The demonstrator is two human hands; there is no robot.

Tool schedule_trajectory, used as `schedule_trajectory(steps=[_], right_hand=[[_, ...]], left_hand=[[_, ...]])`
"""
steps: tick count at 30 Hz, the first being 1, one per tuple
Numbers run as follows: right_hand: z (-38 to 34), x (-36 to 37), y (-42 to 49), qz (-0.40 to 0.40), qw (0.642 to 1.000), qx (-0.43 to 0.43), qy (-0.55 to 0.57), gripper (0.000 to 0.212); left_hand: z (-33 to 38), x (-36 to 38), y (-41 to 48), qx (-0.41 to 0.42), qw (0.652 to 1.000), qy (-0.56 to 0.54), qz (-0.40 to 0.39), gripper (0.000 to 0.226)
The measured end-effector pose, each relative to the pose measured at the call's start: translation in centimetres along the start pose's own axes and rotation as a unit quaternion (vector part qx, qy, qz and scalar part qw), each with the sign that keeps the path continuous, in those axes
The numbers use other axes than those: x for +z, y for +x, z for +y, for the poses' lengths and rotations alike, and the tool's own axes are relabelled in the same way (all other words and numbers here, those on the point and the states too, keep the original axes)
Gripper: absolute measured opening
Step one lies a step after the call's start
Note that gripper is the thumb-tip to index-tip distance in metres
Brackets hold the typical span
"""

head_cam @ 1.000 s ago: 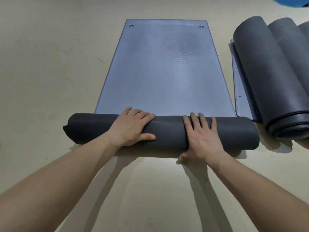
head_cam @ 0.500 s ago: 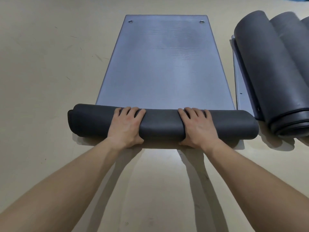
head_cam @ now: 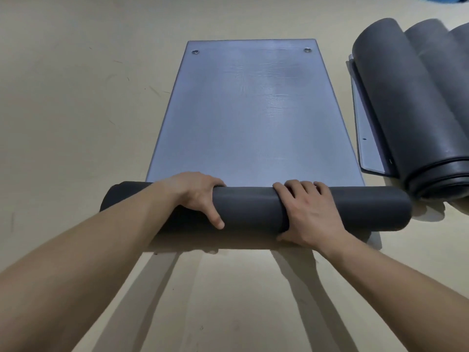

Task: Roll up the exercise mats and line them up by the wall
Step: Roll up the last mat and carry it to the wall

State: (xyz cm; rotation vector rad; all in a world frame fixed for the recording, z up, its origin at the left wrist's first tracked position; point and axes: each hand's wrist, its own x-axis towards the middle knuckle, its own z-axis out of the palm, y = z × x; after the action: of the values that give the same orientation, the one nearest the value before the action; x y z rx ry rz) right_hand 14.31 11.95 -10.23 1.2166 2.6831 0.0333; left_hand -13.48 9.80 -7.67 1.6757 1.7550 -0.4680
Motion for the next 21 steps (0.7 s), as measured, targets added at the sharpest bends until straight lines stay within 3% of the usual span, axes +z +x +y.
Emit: schedule_trajectory(steps=[2, 4, 6, 11, 13, 16, 18, 21], right_hand=[[0.1, -0.1, 1.1, -0.016, 1.0, -0.002, 0.011, 0.103], [1.2, -1.4, 3.4, -0.049, 0.998, -0.021, 0.044, 0.103], [2.3, -2.5, 5.3, -0.086, 0.993, -0.031, 0.069, 0.107], [0.7, 0.3, 4.2, 0.038, 0.999, -0.004, -0.001, 0.132], [0.3, 1.3, 4.1, 0.058, 0.998, 0.004, -0.02, 0.128], [1.3, -0.2, 6.0, 0.027, 1.0, -0.012, -0.002, 0.115], [1.9, -1.7, 7.1, -0.005, 1.0, -0.02, 0.013, 0.11], [2.7, -3.0, 7.3, -0.099, 0.992, -0.027, 0.069, 0.11]], left_hand=[[0.3, 2.0, -0.7, 0.014, 0.995, 0.046, 0.089, 0.124], [1.2, 5.3, -1.5, 0.024, 0.963, 0.137, 0.232, 0.123], [1.7, 6.8, -1.3, 0.014, 0.94, 0.173, 0.294, 0.119], [0.6, 2.0, 0.9, 0.037, 0.971, 0.081, 0.22, 0.114], [0.6, 1.9, 1.5, 0.03, 0.972, 0.094, 0.213, 0.118], [0.9, 3.6, 1.3, -0.016, 0.951, 0.166, 0.262, 0.127], [1.1, 3.3, 1.3, -0.024, 0.944, 0.167, 0.285, 0.118], [1.5, 1.1, 0.7, 0.001, 0.964, 0.146, 0.222, 0.105]])
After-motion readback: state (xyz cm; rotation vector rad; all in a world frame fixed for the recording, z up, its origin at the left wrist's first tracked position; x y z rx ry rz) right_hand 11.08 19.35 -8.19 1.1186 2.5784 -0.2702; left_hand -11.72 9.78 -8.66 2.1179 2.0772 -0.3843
